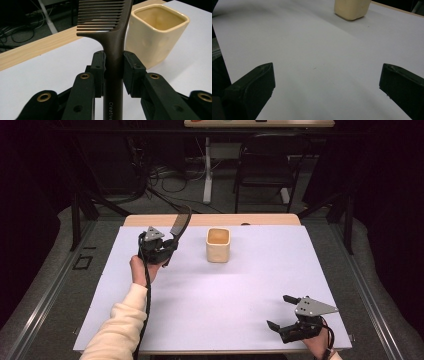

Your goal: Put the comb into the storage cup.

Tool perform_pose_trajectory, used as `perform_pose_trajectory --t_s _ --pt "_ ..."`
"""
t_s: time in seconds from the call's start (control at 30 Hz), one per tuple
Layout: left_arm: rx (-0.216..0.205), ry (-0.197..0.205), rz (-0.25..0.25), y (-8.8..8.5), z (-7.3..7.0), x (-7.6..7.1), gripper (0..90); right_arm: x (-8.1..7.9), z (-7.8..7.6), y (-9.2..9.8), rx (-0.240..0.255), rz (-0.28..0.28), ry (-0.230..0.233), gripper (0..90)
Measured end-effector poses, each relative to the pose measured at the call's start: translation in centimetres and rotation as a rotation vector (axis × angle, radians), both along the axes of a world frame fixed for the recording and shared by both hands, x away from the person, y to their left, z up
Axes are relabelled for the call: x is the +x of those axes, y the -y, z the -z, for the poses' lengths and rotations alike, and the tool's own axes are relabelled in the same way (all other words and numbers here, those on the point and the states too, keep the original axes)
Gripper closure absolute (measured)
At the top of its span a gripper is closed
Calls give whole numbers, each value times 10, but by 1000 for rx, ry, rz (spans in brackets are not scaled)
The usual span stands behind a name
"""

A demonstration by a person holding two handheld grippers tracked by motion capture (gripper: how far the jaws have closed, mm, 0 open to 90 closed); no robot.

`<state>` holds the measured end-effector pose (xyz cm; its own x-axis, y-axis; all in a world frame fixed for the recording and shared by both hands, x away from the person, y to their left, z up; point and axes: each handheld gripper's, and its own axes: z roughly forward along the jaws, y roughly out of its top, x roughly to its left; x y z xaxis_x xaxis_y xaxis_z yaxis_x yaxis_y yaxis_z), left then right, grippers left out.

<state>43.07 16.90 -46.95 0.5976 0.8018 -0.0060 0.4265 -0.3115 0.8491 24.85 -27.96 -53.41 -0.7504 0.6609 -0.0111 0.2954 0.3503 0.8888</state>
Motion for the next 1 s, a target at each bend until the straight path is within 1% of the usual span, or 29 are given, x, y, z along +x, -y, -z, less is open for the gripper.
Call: perform_pose_trajectory --t_s 0.23,0.37,0.5,0.67,0.87,1.0 --pt "13 7 23 12 -3 7 721 0 0 0 1 -1 2 0" --pt "16 11 28 18 -5 10 721 1 0 0 -1 0 -2 0" --pt "13 15 35 23 -7 13 721 0 0 0 -1 -3 -2 0" --pt "1 32 40 31 -9 17 721 0 1 0 1 -6 -3 0" --pt "3 45 46 41 -11 20 721 0 0 0 -1 -6 -2 0" --pt "5 45 54 45 -12 22 721 0 0 0 0 -8 -1 0"
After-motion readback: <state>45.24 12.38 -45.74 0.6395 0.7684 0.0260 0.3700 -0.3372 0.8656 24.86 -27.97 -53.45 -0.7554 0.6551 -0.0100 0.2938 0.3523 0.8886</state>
